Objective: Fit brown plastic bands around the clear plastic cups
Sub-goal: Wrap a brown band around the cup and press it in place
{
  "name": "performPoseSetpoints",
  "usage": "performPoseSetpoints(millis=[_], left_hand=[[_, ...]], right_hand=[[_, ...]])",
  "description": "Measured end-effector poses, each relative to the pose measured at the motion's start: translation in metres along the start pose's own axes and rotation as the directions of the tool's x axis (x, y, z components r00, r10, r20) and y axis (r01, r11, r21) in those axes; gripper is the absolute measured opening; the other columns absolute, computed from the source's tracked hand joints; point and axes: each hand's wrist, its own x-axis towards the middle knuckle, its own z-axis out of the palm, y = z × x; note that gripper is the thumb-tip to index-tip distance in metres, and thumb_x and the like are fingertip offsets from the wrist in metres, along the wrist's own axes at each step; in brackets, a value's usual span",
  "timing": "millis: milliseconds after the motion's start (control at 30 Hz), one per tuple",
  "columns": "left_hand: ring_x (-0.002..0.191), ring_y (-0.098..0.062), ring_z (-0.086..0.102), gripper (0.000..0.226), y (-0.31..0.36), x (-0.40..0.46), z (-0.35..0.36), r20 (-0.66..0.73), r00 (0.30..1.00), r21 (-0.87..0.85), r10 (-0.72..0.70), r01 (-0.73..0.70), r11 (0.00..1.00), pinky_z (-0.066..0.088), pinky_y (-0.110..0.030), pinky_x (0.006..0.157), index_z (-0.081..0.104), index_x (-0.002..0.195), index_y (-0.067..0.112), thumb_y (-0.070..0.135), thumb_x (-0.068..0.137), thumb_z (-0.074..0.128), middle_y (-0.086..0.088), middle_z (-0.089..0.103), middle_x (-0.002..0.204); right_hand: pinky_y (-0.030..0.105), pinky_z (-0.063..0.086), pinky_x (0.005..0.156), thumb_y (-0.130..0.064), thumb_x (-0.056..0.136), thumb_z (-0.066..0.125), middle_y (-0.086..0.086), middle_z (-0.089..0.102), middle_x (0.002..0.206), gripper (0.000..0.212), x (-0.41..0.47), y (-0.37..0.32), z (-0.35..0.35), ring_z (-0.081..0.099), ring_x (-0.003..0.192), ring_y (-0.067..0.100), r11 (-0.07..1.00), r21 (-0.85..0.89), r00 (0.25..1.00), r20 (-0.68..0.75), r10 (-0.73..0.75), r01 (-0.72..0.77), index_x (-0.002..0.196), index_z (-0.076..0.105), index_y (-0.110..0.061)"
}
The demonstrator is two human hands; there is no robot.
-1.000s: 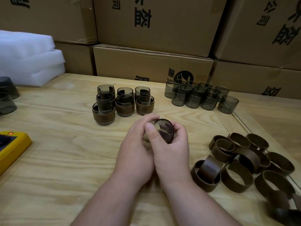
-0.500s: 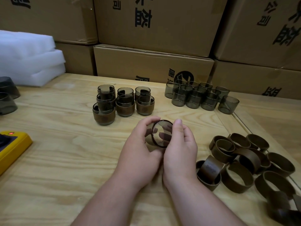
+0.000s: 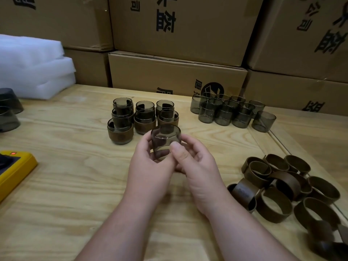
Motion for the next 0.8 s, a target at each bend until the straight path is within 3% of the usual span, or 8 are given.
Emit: performPoseSetpoints(millis=[67, 167, 267, 467, 667, 800], left_hand=[[0.096, -0.007, 0.075, 0.055, -0.0003, -0.0012, 0.0013, 0.050, 0.999, 0.058, 0.001, -0.004, 0.998, 0.057, -0.016, 0.074, 0.065, 0.123, 0.030, 0.014, 0.076, 0.088, 0.010, 0.077, 0.109], [0.098, -0.005, 0.075, 0.061, -0.0007, -0.0032, 0.0038, 0.093, 0.996, 0.123, -0.004, -0.008, 0.992, 0.059, -0.022, 0.082, 0.063, 0.124, 0.036, 0.026, 0.068, 0.085, 0.013, 0.077, 0.109], [0.099, -0.004, 0.074, 0.059, -0.0009, -0.0034, 0.0033, 0.089, 0.996, 0.127, -0.002, -0.010, 0.992, 0.060, -0.029, 0.086, 0.064, 0.123, 0.037, 0.026, 0.069, 0.083, 0.014, 0.077, 0.108], [0.100, -0.003, 0.072, 0.054, 0.0024, -0.0048, 0.0035, 0.098, 0.995, 0.147, 0.014, -0.028, 0.989, 0.060, -0.034, 0.087, 0.065, 0.121, 0.039, 0.032, 0.071, 0.083, 0.017, 0.075, 0.108], [0.099, -0.006, 0.074, 0.069, 0.0024, -0.0049, 0.0038, 0.110, 0.994, 0.147, 0.021, -0.037, 0.988, 0.059, -0.039, 0.091, 0.063, 0.126, 0.039, 0.045, 0.061, 0.085, 0.013, 0.076, 0.111], [0.106, -0.007, 0.072, 0.072, -0.0001, -0.0036, 0.0021, 0.139, 0.990, 0.168, 0.023, -0.047, 0.985, 0.058, -0.042, 0.096, 0.061, 0.131, 0.037, 0.030, 0.064, 0.088, 0.012, 0.074, 0.117]], right_hand=[[0.043, 0.056, 0.102, -0.048, 0.069, 0.084, 0.005, 0.074, 0.123, 0.070, 0.0010, -0.0020, -0.0033, 0.071, 0.115, 0.022, 1.000, 0.002, 0.997, 0.072, 0.010, -0.010, 0.132, 0.063, -0.024], [0.046, 0.058, 0.098, -0.038, 0.080, 0.080, 0.009, 0.076, 0.117, 0.047, 0.0000, -0.0029, -0.0049, 0.074, 0.109, 0.027, 0.998, 0.002, 0.993, 0.108, -0.056, 0.056, 0.123, 0.069, -0.022], [0.046, 0.058, 0.097, -0.040, 0.083, 0.076, 0.011, 0.076, 0.115, 0.042, -0.0011, -0.0032, -0.0035, 0.074, 0.108, 0.028, 0.997, 0.023, 0.992, 0.098, -0.076, 0.074, 0.119, 0.072, -0.021], [0.030, 0.060, 0.084, -0.039, 0.094, 0.062, 0.010, 0.076, 0.117, 0.032, -0.0003, -0.0022, -0.0055, 0.071, 0.115, 0.028, 0.997, 0.072, 0.996, 0.077, -0.045, 0.039, 0.117, 0.076, -0.023], [0.041, 0.060, 0.091, -0.043, 0.096, 0.051, 0.010, 0.078, 0.110, 0.034, 0.0028, 0.0014, -0.0063, 0.075, 0.106, 0.028, 0.993, 0.120, 0.999, 0.034, -0.009, 0.005, 0.105, 0.080, -0.027], [0.045, 0.059, 0.091, -0.045, 0.094, 0.050, 0.014, 0.078, 0.109, 0.040, 0.0065, 0.0034, -0.0070, 0.075, 0.106, 0.031, 0.980, 0.196, 0.998, -0.051, 0.039, -0.028, 0.105, 0.080, -0.021]])
